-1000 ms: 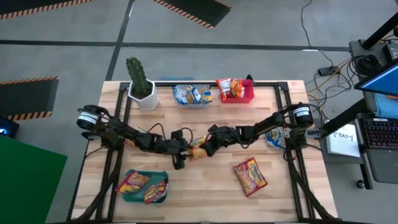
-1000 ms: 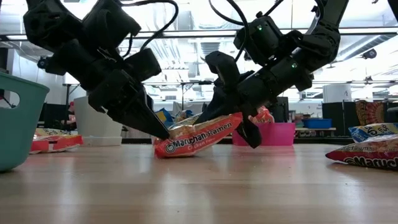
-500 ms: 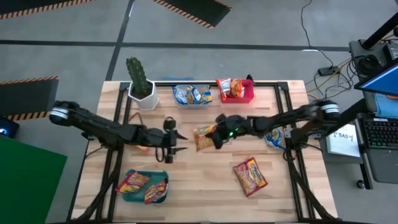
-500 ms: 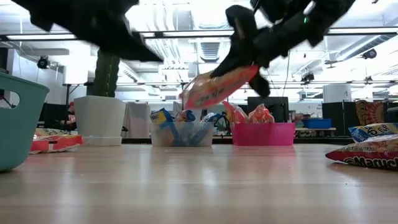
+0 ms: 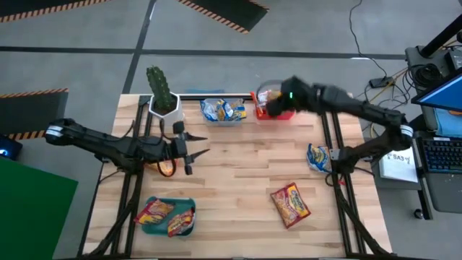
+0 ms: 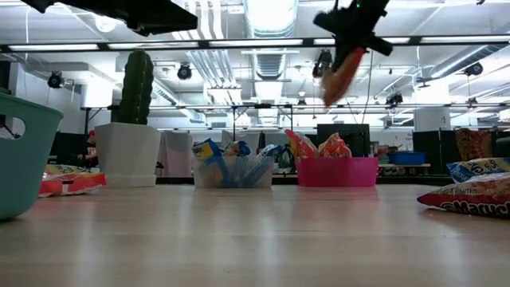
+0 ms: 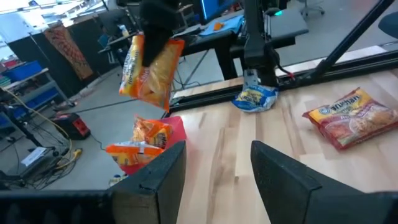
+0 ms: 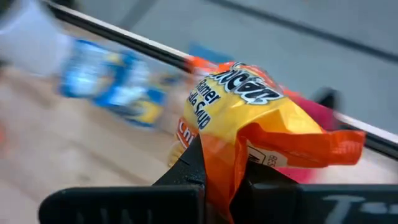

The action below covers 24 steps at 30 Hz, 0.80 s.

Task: Sort Maruchan noodles
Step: Put the orange noodle pack into the red bin

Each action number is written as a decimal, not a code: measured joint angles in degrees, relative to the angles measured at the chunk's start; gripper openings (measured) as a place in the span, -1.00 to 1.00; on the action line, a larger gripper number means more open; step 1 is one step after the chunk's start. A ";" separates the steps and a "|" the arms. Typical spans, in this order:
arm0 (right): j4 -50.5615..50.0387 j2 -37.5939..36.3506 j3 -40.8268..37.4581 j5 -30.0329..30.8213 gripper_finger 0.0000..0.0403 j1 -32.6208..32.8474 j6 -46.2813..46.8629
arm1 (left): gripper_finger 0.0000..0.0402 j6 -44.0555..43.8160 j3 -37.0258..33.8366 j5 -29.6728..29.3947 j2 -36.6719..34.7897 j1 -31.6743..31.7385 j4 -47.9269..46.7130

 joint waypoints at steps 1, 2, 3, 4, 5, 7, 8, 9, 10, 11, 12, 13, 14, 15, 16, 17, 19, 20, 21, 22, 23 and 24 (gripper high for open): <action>-3.97 1.04 2.50 -1.07 -0.93 -2.77 -0.46 | -0.18 -0.01 0.00 0.00 -0.04 0.00 -0.05; -7.82 2.26 4.94 -2.33 -0.93 -5.51 -0.80 | -0.18 -0.04 0.00 0.01 -0.04 0.00 -0.10; -10.99 3.51 7.00 -3.58 -0.93 -8.17 -1.41 | -0.18 -0.06 0.00 0.02 -0.04 0.00 -0.45; -13.87 4.85 8.88 -4.98 -0.93 -11.03 -2.38 | -0.18 -0.10 0.00 0.01 0.07 0.00 -0.72; -16.19 6.09 10.25 -6.33 -0.93 -13.63 -3.36 | -0.18 -0.11 0.00 0.02 0.22 0.00 -0.92; -18.96 8.55 11.37 -8.71 -0.93 -18.21 -5.58 | -0.18 -0.17 0.00 0.02 0.57 0.00 -1.58; -19.19 9.75 11.41 -9.96 -0.93 -20.05 -6.89 | -0.18 -0.20 0.00 0.02 0.73 0.00 -1.77; -19.21 11.02 11.40 -11.37 -0.93 -21.74 -8.02 | -0.18 -0.21 0.00 0.02 0.81 0.00 -2.12; -19.34 12.38 11.37 -12.75 -0.93 -23.26 -9.11 | -0.18 -0.21 0.00 0.02 0.83 0.00 -2.33; -19.62 13.70 11.35 -13.91 -0.93 -24.53 -10.19 | -0.18 -0.22 0.00 0.02 0.84 0.00 -2.50; -19.85 14.98 11.33 -14.61 -0.93 -25.59 -11.23 | -0.18 -0.22 0.00 0.02 0.84 0.00 -2.75; -19.86 16.32 11.33 -15.19 -0.93 -26.36 -11.98 | -0.18 -0.25 -0.01 0.02 0.82 0.00 -3.03; -19.77 17.51 11.33 -15.31 -0.93 -26.94 -12.75 | -0.18 -0.29 -0.02 0.01 0.82 0.00 -3.16; -19.81 18.72 11.33 -15.30 -0.93 -27.43 -13.22 | -0.18 -0.42 -0.02 -0.10 0.82 0.00 -3.17; -19.81 19.80 11.33 -15.33 -0.93 -27.75 -13.62 | -0.18 -0.44 -0.02 -0.51 0.82 0.00 -3.16; -19.77 20.81 11.33 -15.37 -0.93 -27.85 -13.85 | -0.18 -0.44 -0.02 -0.77 0.82 0.00 -3.17; -19.70 22.52 11.33 -15.36 -0.93 -27.86 -14.66 | -0.18 -0.44 -0.02 -0.85 0.82 0.00 -3.21; -19.61 23.16 11.33 -15.39 -0.93 -27.86 -15.13 | -0.18 -0.46 -0.02 -0.87 0.82 0.00 -3.24; -19.56 23.66 11.33 -15.37 -0.93 -27.86 -15.33 | -0.18 -0.46 -0.02 -0.87 0.82 0.00 -3.23; -19.52 24.03 11.33 -15.38 -0.94 -27.84 -15.44 | -0.18 -0.45 -0.02 -0.87 0.82 0.00 -3.22; -19.40 24.30 11.33 -15.38 -0.94 -27.84 -15.43 | -0.18 -0.46 -0.02 -0.87 0.82 0.00 -3.24; -19.25 24.51 11.33 -15.38 -0.94 -27.84 -15.45 | -0.18 -0.45 -0.02 -0.87 0.82 0.00 -3.25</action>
